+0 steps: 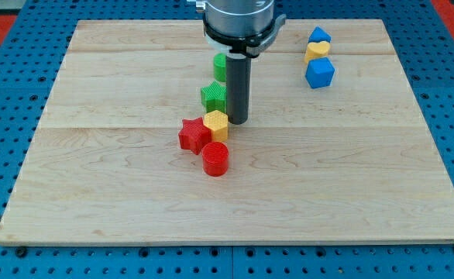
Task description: Move the red circle into the red star
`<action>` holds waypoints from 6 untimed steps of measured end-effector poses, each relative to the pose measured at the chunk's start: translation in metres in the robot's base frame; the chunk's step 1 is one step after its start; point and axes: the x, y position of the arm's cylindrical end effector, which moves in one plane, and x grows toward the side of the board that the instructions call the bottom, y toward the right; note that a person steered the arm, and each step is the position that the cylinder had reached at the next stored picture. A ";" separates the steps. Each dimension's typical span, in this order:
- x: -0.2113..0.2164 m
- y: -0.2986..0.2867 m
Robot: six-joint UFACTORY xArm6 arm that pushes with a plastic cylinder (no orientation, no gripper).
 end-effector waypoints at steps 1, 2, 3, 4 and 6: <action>0.028 0.038; 0.090 0.034; 0.104 0.002; 0.087 -0.021; 0.070 0.027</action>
